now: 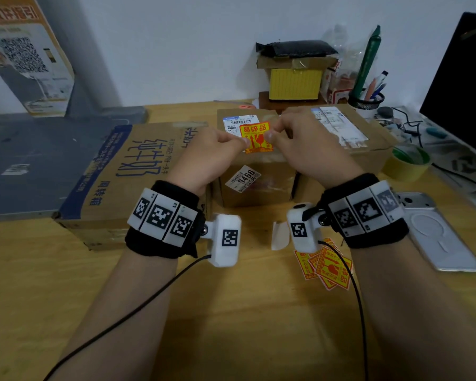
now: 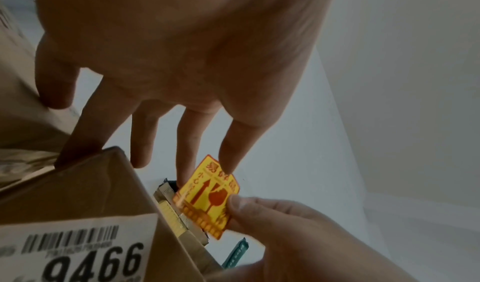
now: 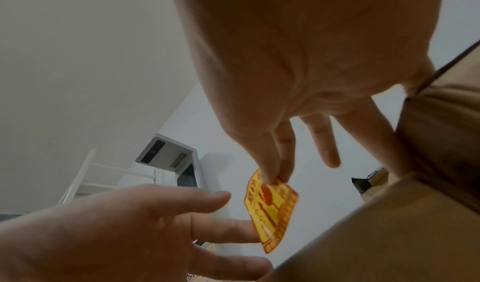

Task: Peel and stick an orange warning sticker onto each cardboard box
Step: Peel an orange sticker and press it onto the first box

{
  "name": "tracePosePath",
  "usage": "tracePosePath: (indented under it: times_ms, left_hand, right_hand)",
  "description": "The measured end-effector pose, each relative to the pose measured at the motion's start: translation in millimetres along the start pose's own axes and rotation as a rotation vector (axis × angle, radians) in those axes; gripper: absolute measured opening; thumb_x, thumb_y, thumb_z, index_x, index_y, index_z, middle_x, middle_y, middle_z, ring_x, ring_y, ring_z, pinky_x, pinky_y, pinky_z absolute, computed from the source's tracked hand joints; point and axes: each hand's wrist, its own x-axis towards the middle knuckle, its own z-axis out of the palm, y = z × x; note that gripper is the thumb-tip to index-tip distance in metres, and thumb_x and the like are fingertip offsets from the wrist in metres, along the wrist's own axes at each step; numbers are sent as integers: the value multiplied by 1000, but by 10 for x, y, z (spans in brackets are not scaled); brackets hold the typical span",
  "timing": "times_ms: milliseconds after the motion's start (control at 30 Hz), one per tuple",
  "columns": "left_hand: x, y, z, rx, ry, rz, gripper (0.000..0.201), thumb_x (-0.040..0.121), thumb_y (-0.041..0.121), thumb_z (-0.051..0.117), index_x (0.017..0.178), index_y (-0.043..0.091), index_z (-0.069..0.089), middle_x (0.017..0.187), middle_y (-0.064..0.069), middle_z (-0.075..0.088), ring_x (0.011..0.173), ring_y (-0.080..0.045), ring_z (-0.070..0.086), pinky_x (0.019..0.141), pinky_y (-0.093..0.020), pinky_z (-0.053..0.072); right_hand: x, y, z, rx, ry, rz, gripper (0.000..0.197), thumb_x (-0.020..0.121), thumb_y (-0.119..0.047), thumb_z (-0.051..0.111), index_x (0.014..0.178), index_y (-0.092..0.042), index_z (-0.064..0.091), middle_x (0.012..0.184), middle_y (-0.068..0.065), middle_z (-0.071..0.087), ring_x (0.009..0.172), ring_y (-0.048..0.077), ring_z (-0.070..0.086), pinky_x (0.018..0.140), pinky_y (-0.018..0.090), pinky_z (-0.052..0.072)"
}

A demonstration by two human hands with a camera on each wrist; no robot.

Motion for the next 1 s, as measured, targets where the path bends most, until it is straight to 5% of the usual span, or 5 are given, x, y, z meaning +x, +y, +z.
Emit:
tracePosePath:
  times_ms: [400, 567, 667, 833, 1000]
  left_hand:
    - [-84, 55, -256, 198, -67, -39, 23, 94, 43, 68, 80, 30, 81, 103, -1, 79, 104, -22, 70, 103, -45, 52]
    - [-105, 68, -207, 260, -44, -46, 13, 92, 37, 72, 84, 30, 80, 98, 1, 78, 103, -19, 69, 98, -38, 51]
    - [-86, 45, -165, 276, -32, -66, 18, 89, 39, 76, 97, 24, 82, 96, 2, 78, 99, -18, 71, 99, -44, 55]
    - [-77, 41, -101, 375, 15, -82, 20, 79, 51, 80, 79, 32, 80, 91, 3, 78, 99, -23, 70, 99, -50, 53]
    - [-63, 32, -60, 437, 33, -116, 28, 53, 69, 63, 53, 41, 67, 93, 7, 76, 104, -29, 68, 104, -63, 44]
  right_hand:
    - [-114, -76, -132, -23, -41, 159, 32, 89, -47, 71, 92, -18, 81, 61, -5, 59, 72, 19, 60, 72, 38, 45]
    - [-127, -110, -128, -90, -103, 169, 36, 85, -53, 71, 86, -19, 83, 69, -2, 61, 87, 27, 64, 90, 55, 44]
    - [-106, -78, -114, -104, -94, 177, 34, 88, -48, 72, 85, -16, 83, 67, -1, 64, 85, 16, 59, 88, 47, 44]
    - [-86, -108, -53, -157, -75, 210, 35, 85, -51, 73, 82, -18, 82, 74, -1, 70, 92, 24, 66, 110, 63, 38]
    - [-64, -117, -32, -239, -70, 249, 31, 84, -52, 73, 88, -22, 79, 85, -2, 72, 97, 25, 62, 115, 57, 25]
